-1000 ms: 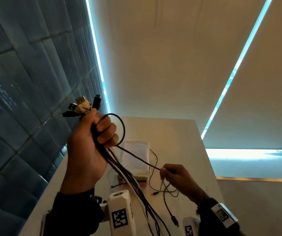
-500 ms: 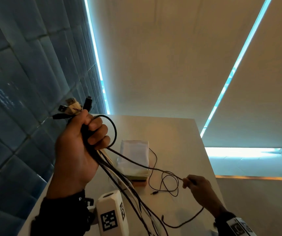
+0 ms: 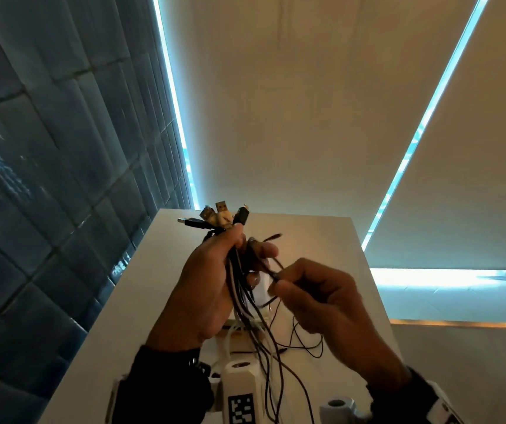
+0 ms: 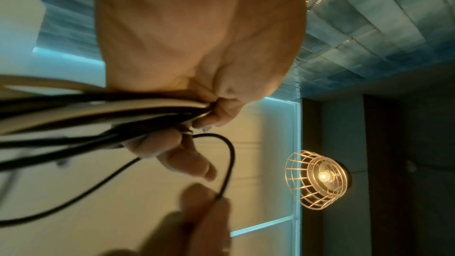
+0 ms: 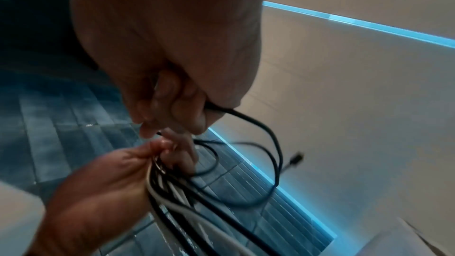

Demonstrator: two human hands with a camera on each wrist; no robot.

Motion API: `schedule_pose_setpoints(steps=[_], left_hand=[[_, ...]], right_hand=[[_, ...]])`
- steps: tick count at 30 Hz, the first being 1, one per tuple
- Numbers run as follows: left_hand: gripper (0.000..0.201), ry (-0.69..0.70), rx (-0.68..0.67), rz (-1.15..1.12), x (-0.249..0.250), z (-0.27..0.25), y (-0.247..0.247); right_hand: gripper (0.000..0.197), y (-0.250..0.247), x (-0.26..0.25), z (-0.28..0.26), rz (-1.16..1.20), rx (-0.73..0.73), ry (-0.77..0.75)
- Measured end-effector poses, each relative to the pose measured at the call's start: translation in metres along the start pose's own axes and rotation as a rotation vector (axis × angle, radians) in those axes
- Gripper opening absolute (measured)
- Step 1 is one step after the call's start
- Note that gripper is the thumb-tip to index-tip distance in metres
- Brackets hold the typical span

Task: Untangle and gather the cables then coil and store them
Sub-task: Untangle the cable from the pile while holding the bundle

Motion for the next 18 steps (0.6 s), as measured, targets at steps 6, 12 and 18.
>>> schedule_pose_setpoints(steps=[6,12,18], left_hand=[[0.03,0.042,-0.056,-0.344,0.02,-0.002,-0.004],[0.032,0.188,0.0,-0.361,0.041,-0.002,-0.032],[0.03,0.199,0.055,-0.286,0.034,0.002,-0.029]], right_hand=[[0.019,-0.013,0.033,-0.008,-0.185,-0.01,0.013],[0.045,-0.081,0.078,-0.032,-0.607,0.134,0.016],[0.05,-0.142,0.104,-0.067,-0.769,0.258,0.141]])
Point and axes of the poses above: each hand's wrist, its own z-axis towards the middle knuckle, its own y-axis out of the palm, x = y × z, the point moved 5 cm from there along z, towards the middle knuckle, and after that the axes turned 14 degrees about x, right-handed, at the moved point
